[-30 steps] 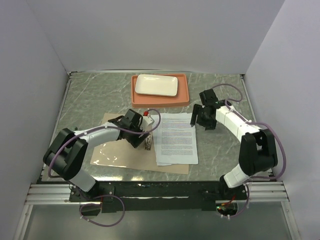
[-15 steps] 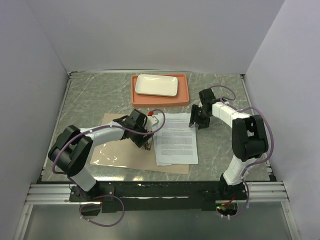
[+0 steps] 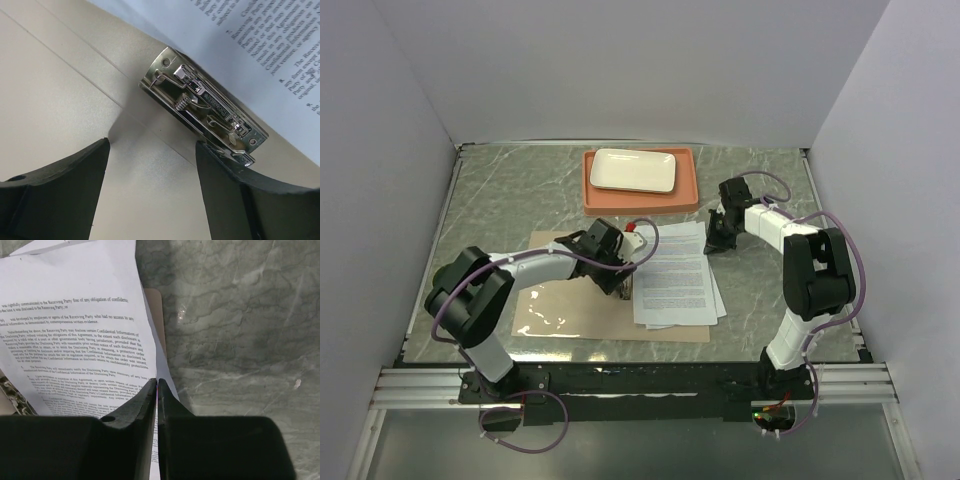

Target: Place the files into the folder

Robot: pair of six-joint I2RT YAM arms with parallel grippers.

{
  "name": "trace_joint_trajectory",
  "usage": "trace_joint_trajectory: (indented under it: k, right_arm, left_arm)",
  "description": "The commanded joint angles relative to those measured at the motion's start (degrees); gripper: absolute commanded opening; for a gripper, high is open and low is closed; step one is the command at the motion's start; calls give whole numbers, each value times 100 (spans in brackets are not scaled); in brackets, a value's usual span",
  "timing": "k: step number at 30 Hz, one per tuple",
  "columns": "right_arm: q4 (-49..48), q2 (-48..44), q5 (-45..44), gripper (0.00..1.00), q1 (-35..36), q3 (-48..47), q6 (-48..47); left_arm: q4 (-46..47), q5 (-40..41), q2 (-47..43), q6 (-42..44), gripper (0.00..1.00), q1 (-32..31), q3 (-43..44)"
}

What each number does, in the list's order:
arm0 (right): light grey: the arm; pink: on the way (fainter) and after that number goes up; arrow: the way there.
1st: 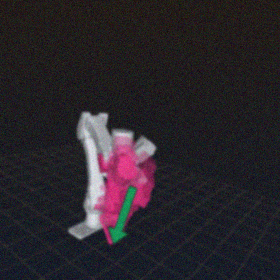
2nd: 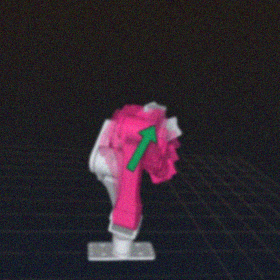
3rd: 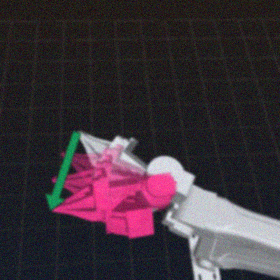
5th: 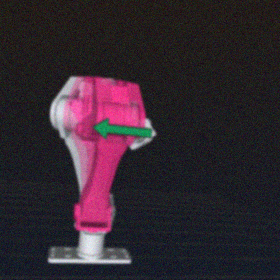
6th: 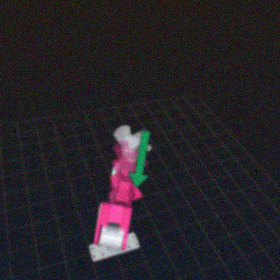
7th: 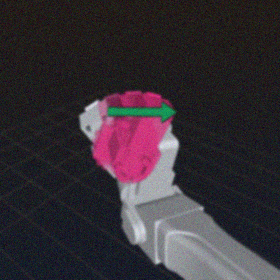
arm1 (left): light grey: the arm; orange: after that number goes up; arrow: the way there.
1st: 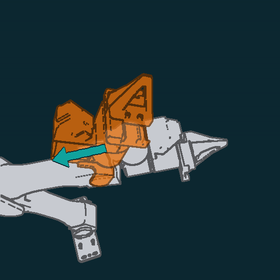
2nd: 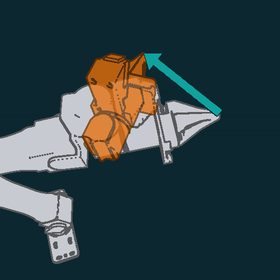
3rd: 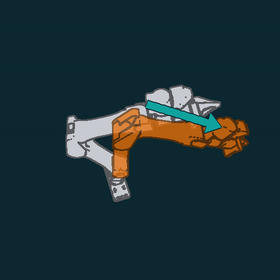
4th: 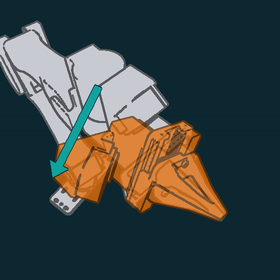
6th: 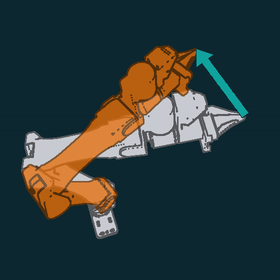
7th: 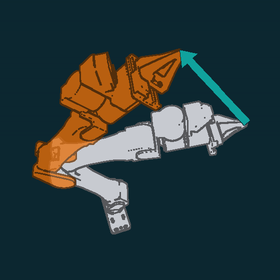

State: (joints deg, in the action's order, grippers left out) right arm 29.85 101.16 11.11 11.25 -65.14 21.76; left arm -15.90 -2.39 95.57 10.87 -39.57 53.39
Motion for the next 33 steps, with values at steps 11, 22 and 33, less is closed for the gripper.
trace_joint_trajectory:
  k: [11, 22, 33]
  right_arm:
    - [100, -1256, 233, 0, -43, 160, 258]
    - [187, -2100, 928, 0, 456, -42, 522]
    - [575, -2382, 673, 0, 1845, -1403, 927]
  left_arm:
    - [-563, -367, 313, -437, 77, -411, 444]
    - [-1248, -340, -644, -244, 96, 923, 1498]
    - [-1276, -1369, -1856, -323, 96, 2647, 1325]
